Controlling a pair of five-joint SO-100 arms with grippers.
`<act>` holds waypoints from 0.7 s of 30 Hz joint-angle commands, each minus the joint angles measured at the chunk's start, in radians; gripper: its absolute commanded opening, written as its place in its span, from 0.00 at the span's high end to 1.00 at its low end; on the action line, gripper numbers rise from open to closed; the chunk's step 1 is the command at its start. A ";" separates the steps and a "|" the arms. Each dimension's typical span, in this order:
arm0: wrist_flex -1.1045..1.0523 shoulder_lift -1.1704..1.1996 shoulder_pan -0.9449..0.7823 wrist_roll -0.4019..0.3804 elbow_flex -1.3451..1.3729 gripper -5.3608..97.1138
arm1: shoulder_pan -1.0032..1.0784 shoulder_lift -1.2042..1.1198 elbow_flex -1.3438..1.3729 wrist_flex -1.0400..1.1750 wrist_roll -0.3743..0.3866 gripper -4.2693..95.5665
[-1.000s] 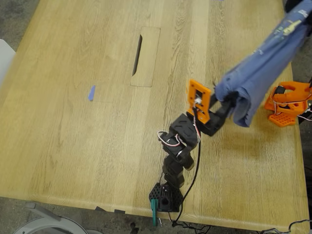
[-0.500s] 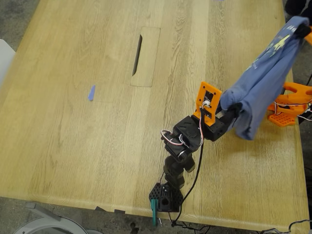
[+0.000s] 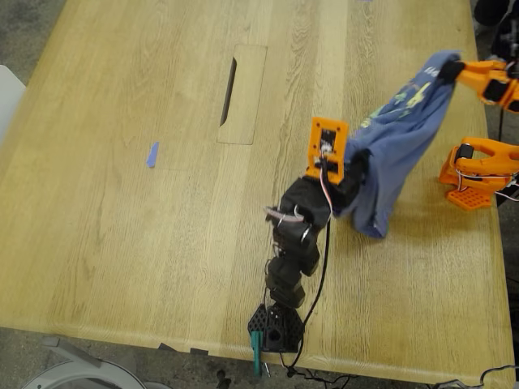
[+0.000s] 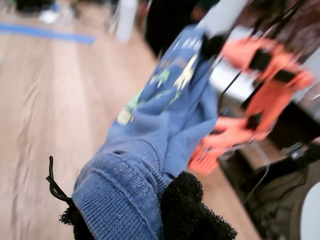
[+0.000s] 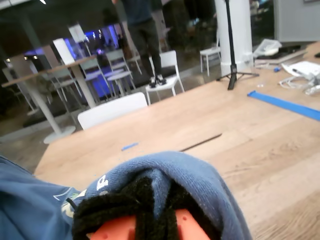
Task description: Fold a T-shirt
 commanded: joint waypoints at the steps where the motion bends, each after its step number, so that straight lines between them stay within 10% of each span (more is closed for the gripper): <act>1: 0.054 0.265 -0.051 0.005 0.333 0.95 | -0.003 0.021 0.011 -0.021 -0.006 0.96; 21: -0.713 0.670 -0.423 0.032 1.353 0.95 | 0.026 -0.017 0.629 -0.618 -0.026 0.96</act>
